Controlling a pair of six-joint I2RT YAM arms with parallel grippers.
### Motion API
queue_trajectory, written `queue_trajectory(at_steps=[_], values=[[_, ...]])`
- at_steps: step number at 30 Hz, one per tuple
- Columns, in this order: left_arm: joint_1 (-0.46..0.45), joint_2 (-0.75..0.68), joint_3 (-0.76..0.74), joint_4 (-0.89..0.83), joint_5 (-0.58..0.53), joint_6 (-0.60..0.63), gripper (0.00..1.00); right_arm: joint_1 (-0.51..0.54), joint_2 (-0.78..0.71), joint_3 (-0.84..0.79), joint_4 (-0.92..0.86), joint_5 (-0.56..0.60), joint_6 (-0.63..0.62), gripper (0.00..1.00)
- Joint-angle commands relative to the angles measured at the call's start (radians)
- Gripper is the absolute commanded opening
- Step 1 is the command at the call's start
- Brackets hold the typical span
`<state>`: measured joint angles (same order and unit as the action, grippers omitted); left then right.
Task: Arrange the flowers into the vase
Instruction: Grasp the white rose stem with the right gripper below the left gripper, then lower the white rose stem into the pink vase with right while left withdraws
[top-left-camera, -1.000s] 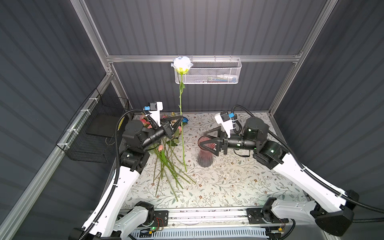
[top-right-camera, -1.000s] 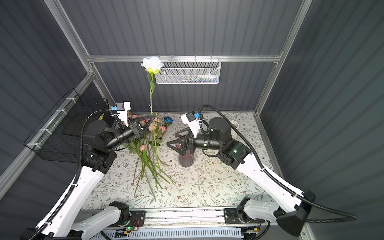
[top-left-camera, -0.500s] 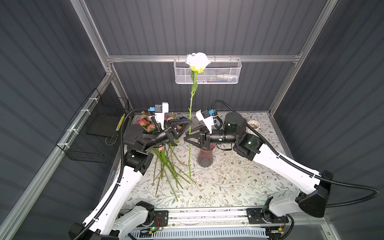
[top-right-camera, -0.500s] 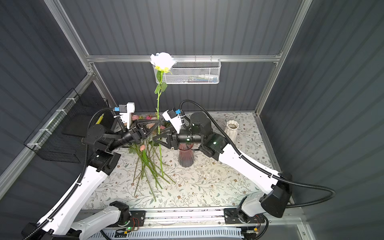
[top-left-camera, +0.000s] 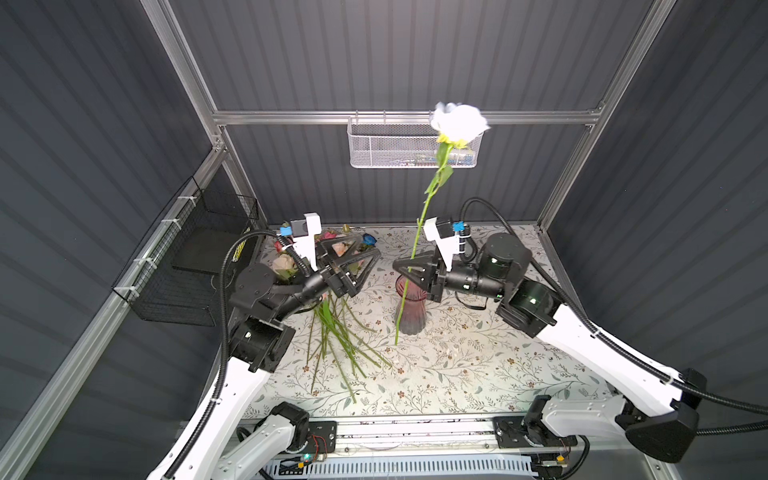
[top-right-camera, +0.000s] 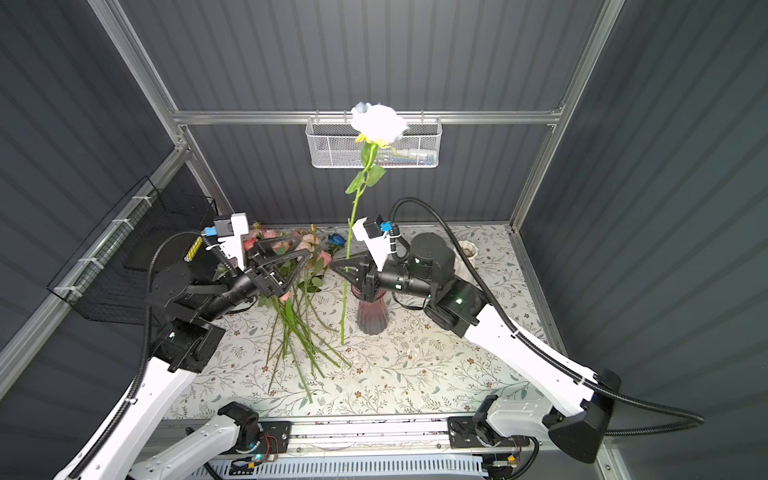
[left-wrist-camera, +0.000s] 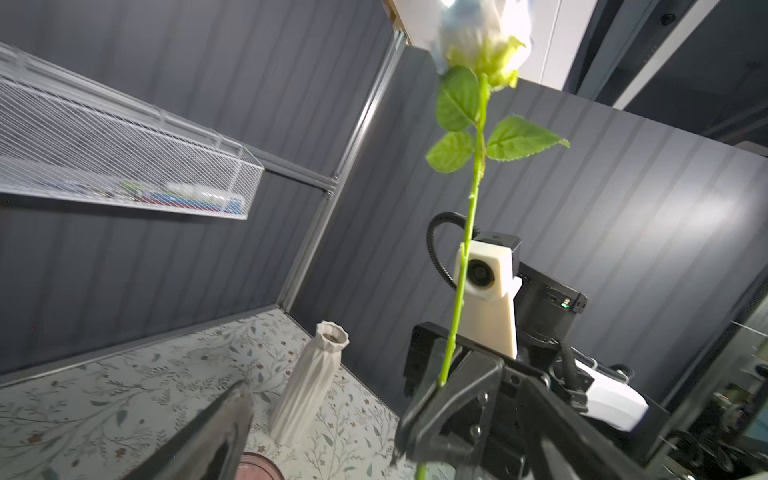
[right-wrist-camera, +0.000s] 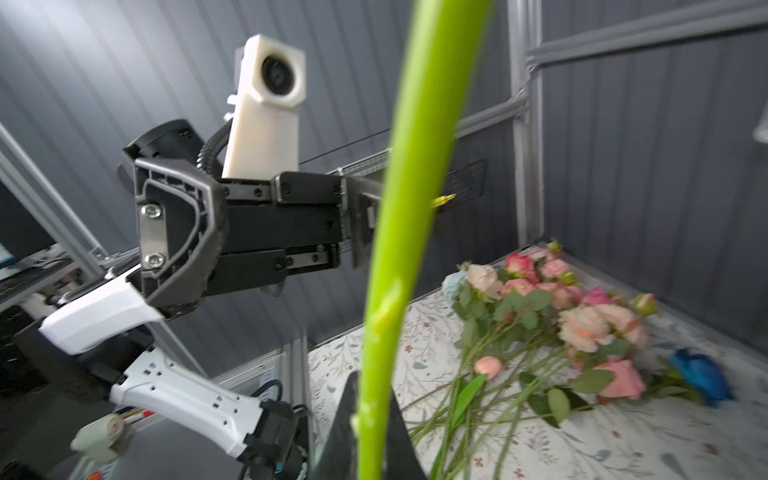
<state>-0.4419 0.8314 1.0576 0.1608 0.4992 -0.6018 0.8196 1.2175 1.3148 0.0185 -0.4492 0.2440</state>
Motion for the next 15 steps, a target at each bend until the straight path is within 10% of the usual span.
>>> queue_trajectory(at_steps=[1,15], values=[[-0.001,-0.083,-0.041,-0.141,-0.178,0.098,1.0,-0.02,-0.032,0.008,-0.045,0.196,-0.133,0.0],[-0.001,-0.305,-0.186,-0.418,-0.347,0.119,1.0,-0.146,0.183,0.002,0.106,0.285,-0.221,0.0]])
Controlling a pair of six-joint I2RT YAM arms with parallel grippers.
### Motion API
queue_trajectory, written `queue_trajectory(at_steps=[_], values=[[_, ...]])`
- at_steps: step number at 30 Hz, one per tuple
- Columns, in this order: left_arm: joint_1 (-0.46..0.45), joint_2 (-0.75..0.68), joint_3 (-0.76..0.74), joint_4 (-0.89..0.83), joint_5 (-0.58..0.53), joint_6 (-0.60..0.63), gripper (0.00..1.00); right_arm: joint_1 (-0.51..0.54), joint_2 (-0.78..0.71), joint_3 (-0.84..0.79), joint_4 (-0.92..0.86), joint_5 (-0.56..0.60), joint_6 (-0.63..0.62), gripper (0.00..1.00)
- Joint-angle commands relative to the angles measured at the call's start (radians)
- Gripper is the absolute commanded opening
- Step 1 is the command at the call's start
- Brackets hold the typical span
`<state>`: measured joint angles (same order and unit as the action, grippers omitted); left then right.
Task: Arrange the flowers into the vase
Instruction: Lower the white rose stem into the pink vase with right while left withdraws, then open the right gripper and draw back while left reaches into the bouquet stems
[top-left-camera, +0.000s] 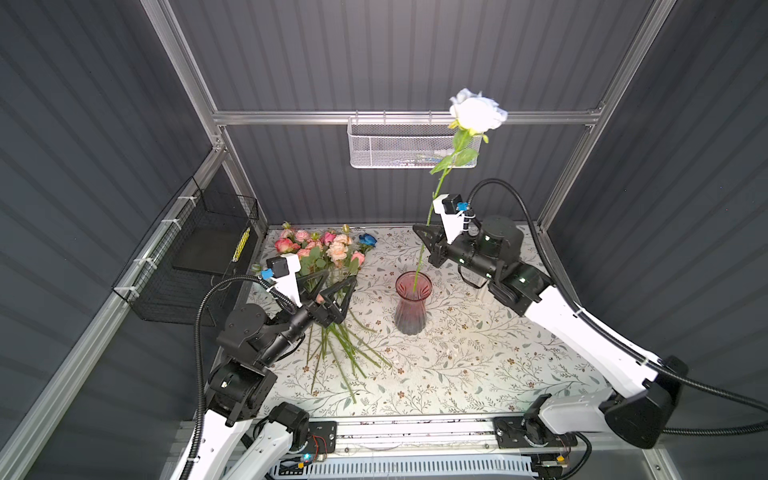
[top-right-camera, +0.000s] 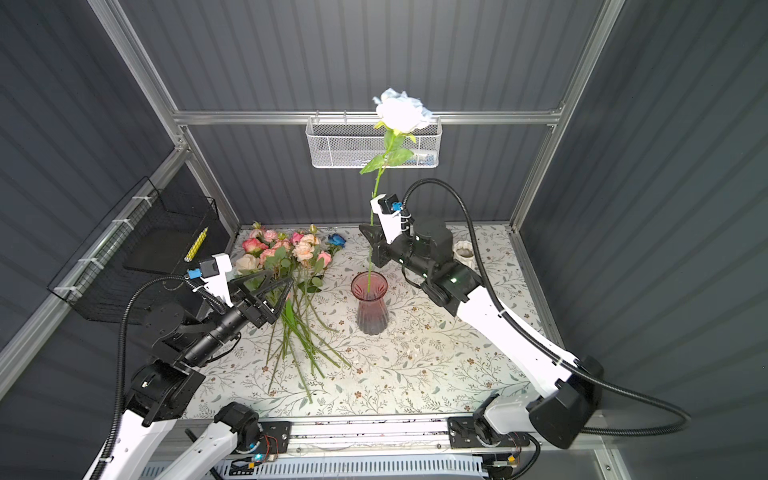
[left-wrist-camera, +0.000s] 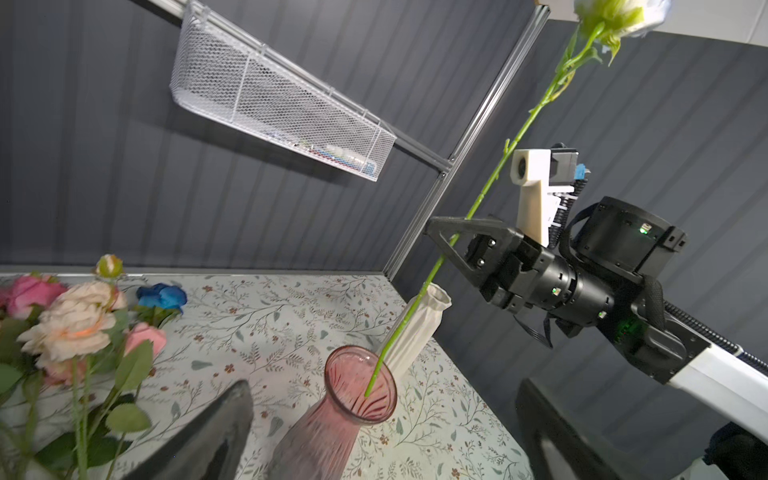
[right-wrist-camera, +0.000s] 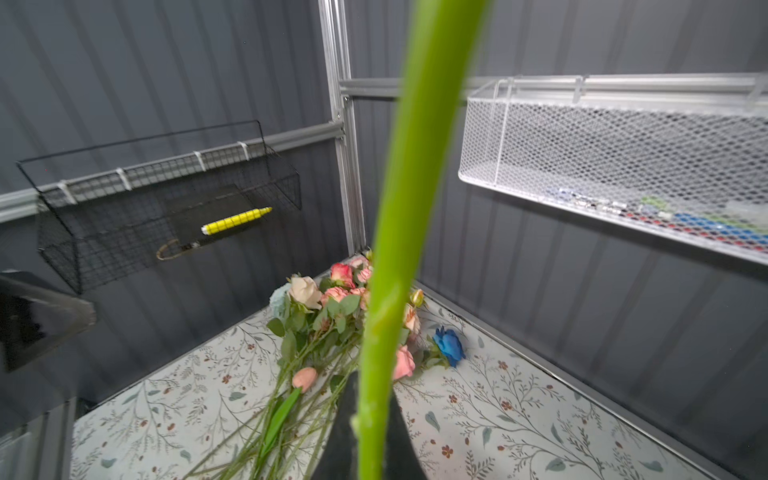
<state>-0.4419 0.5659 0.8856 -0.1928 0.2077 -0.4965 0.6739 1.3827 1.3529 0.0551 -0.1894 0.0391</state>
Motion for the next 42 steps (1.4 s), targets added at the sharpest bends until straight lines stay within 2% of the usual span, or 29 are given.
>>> queue_trajectory(at_steps=[1,3,5,9,11,17,21,27,32,35,42], values=[[-0.001,-0.046,-0.02,-0.077,-0.064,0.01,1.0,0.002,0.023,-0.061,0.086,0.028,-0.003,0.0],[-0.001,-0.054,-0.032,-0.108,-0.094,-0.004,1.0,0.003,0.022,-0.122,0.126,0.033,0.023,0.01],[-0.001,-0.058,-0.046,-0.136,-0.116,-0.013,1.0,0.006,0.013,-0.172,0.145,0.041,0.044,0.1],[-0.001,-0.048,-0.056,-0.168,-0.137,-0.023,1.0,0.021,-0.021,-0.233,0.142,0.048,0.059,0.4],[-0.001,-0.029,-0.052,-0.194,-0.162,-0.03,1.0,0.024,-0.046,-0.256,0.141,0.042,0.075,0.51],[-0.001,0.012,-0.043,-0.257,-0.25,-0.046,1.0,0.029,-0.125,-0.312,0.134,0.014,0.147,0.68],[-0.001,0.058,-0.024,-0.31,-0.301,-0.05,0.97,0.029,-0.181,-0.367,0.137,-0.009,0.207,0.72],[-0.001,0.157,-0.026,-0.396,-0.44,-0.075,0.77,0.033,-0.324,-0.469,0.147,-0.031,0.282,0.75],[0.013,0.253,-0.084,-0.398,-0.501,-0.097,0.59,0.046,-0.45,-0.53,0.116,-0.021,0.299,0.75],[0.053,0.332,-0.128,-0.4,-0.466,-0.133,0.51,0.047,-0.511,-0.561,0.101,-0.013,0.311,0.74],[0.066,0.387,-0.303,-0.298,-0.34,-0.212,0.47,0.047,-0.588,-0.593,0.052,0.025,0.303,0.74]])
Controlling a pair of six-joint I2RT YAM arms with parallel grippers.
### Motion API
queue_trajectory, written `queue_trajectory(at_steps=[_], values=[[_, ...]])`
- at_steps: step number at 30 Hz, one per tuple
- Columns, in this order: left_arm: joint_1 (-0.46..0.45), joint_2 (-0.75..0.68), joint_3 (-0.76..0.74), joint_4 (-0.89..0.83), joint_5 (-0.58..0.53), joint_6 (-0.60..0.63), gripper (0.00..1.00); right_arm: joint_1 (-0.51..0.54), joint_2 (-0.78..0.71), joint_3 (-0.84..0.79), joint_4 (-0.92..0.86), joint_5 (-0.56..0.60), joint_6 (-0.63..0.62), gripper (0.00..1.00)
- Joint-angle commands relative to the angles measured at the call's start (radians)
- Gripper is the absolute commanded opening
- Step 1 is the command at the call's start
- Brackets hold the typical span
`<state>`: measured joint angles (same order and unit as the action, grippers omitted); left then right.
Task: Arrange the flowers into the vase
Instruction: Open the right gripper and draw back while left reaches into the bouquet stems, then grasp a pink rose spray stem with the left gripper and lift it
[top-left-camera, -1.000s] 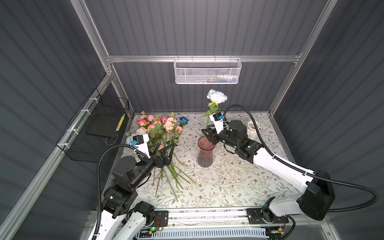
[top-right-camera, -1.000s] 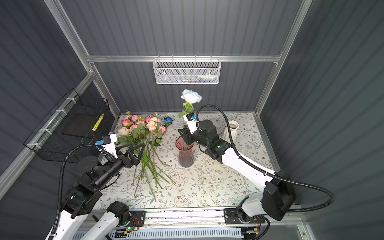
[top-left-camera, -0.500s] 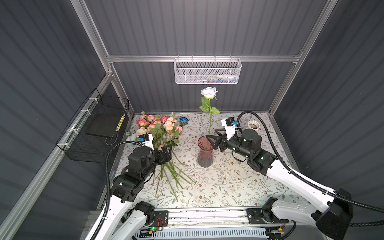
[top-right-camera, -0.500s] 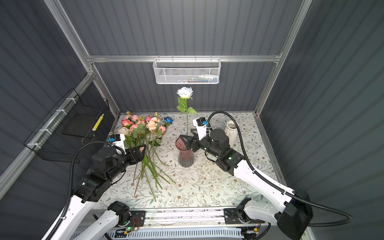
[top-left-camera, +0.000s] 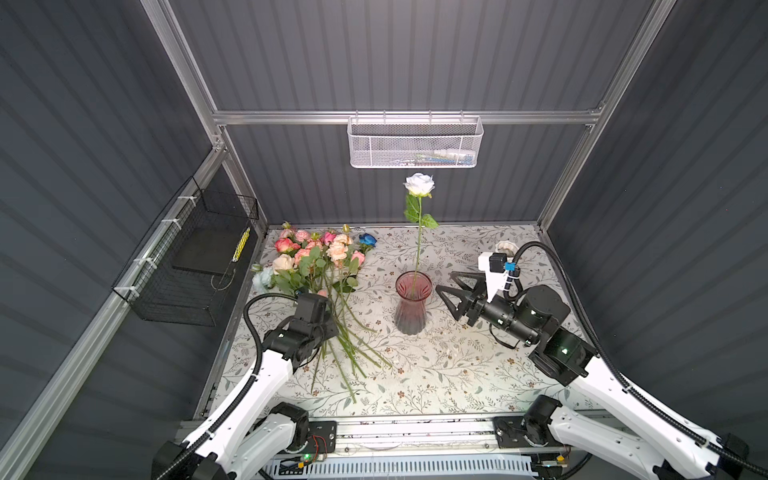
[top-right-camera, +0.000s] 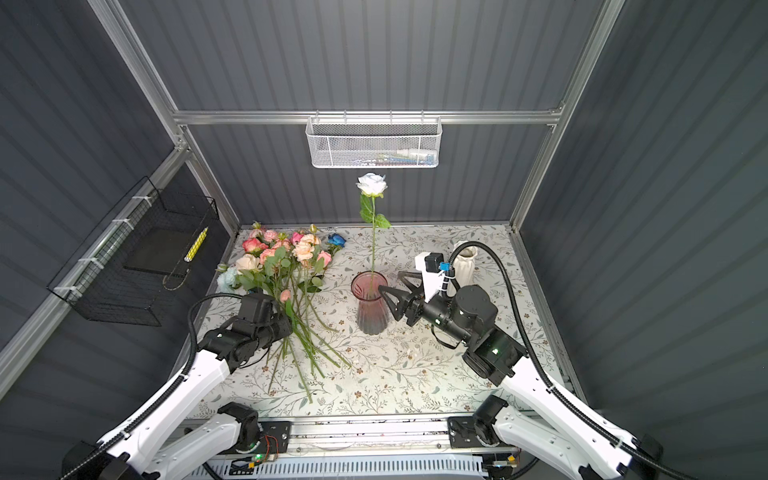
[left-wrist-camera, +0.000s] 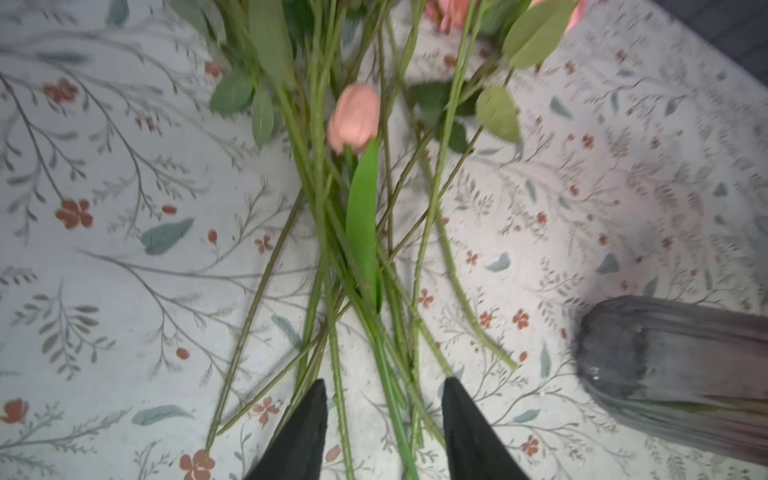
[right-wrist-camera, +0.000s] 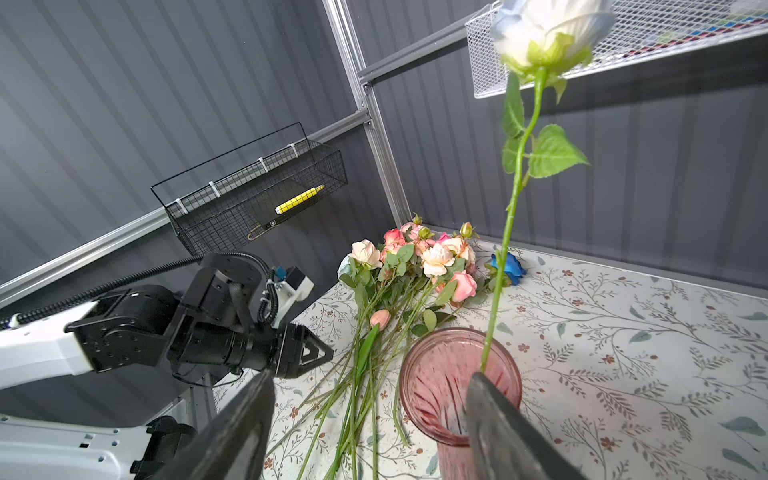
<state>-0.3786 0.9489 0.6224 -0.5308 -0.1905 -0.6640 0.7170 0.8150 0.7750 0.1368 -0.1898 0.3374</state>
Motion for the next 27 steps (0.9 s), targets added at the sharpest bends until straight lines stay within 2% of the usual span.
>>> queue_trajectory(at_steps=[1,8,12,16,22,24,27], values=[[0.002,0.015,-0.061,0.062,0.072,-0.045,0.47,0.004,-0.028,-0.019,-0.03,0.028,0.005,0.74],[0.001,0.12,-0.128,0.171,0.114,-0.047,0.34,0.005,-0.04,-0.017,-0.046,0.045,-0.002,0.74],[0.001,0.165,-0.132,0.163,0.112,-0.054,0.3,0.005,-0.051,-0.019,-0.055,0.055,-0.005,0.74],[0.001,0.175,-0.137,0.144,0.102,-0.051,0.28,0.005,-0.056,-0.021,-0.057,0.059,-0.006,0.75],[0.001,0.175,-0.142,0.158,0.105,-0.042,0.18,0.004,-0.053,-0.022,-0.054,0.063,-0.003,0.75],[0.001,0.172,-0.138,0.159,0.101,-0.037,0.17,0.005,-0.054,-0.02,-0.054,0.061,-0.001,0.75],[0.002,0.193,-0.141,0.16,0.091,-0.031,0.23,0.005,-0.058,-0.018,-0.055,0.061,-0.001,0.75]])
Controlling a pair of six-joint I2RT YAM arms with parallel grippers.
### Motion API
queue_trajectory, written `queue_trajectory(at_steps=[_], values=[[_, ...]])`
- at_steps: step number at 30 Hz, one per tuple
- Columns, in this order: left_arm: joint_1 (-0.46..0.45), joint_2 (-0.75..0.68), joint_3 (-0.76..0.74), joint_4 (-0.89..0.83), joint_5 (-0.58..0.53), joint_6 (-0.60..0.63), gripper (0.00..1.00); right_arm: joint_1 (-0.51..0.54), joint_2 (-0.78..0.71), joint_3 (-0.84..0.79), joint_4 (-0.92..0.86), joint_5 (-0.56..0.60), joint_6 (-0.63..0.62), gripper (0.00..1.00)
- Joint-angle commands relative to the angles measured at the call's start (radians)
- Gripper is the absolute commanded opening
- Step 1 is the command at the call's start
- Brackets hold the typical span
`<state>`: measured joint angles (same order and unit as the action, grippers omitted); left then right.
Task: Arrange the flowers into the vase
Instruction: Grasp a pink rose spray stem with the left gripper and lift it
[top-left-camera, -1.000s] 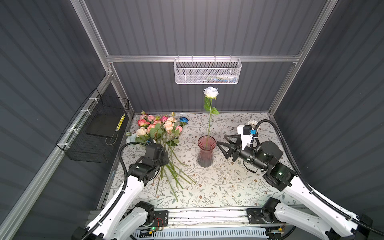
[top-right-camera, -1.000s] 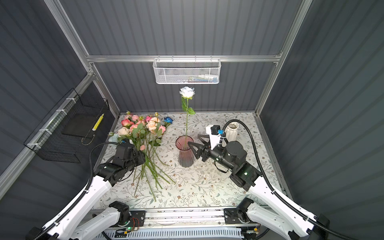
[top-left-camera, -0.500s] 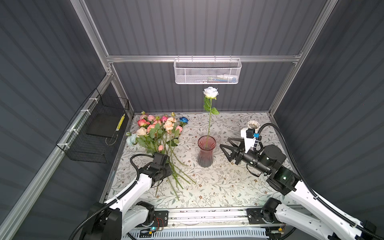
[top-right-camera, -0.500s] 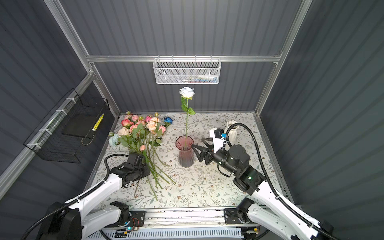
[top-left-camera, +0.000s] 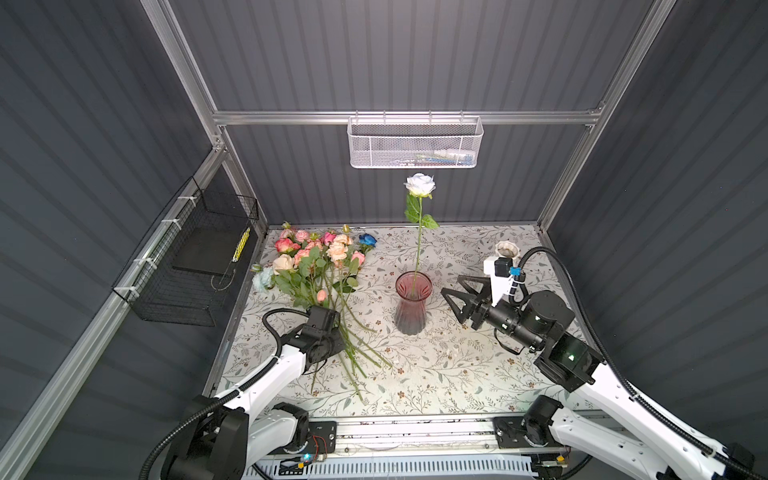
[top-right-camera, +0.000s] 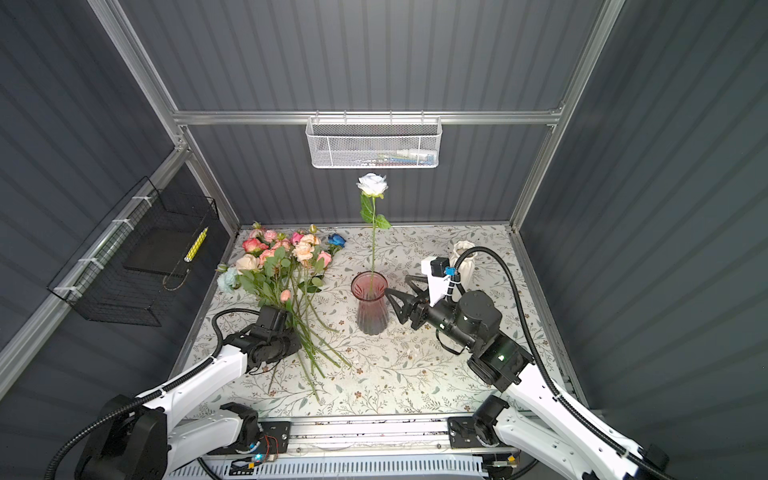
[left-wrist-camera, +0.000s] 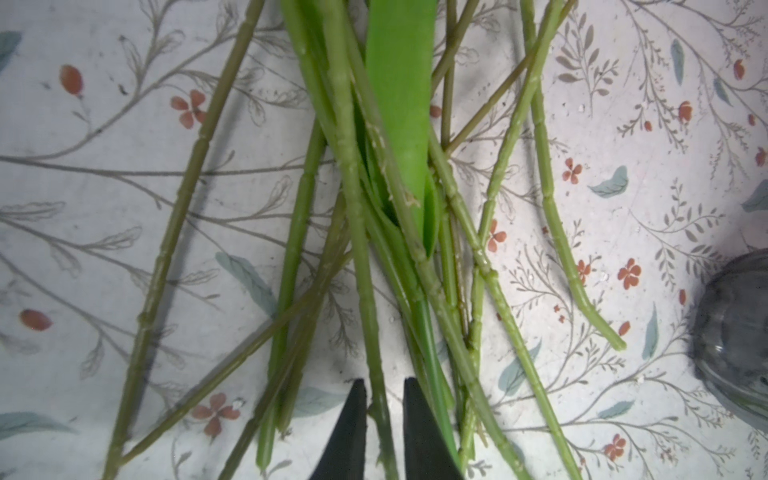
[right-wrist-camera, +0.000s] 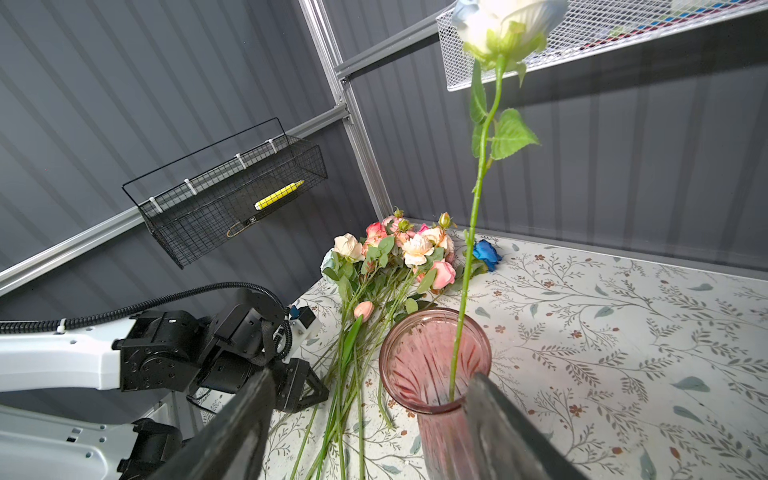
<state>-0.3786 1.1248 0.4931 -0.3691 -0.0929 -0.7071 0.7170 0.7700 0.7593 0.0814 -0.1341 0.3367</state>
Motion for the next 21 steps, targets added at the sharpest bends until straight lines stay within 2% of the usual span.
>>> queue_trajectory(at_steps=[1,4,8,10,15,21], values=[[0.001,0.029,-0.012,-0.002,-0.01,0.014,0.26,0.005,-0.015,-0.004,0.0,0.006,0.0,0.75],[0.001,0.06,-0.017,0.011,-0.01,0.016,0.25,0.004,-0.017,-0.003,0.0,0.005,0.002,0.75],[0.001,0.058,-0.009,0.007,-0.019,0.019,0.06,0.004,-0.018,-0.003,-0.003,0.005,0.004,0.75],[0.001,0.017,0.007,-0.015,-0.026,0.022,0.0,0.004,-0.021,-0.002,-0.008,0.007,0.003,0.75],[0.001,-0.135,0.102,-0.143,-0.067,0.046,0.0,0.004,-0.031,0.003,-0.013,0.013,0.001,0.75],[0.001,-0.282,0.334,-0.277,-0.069,0.102,0.0,0.004,-0.038,0.021,-0.017,0.004,0.004,0.76]])
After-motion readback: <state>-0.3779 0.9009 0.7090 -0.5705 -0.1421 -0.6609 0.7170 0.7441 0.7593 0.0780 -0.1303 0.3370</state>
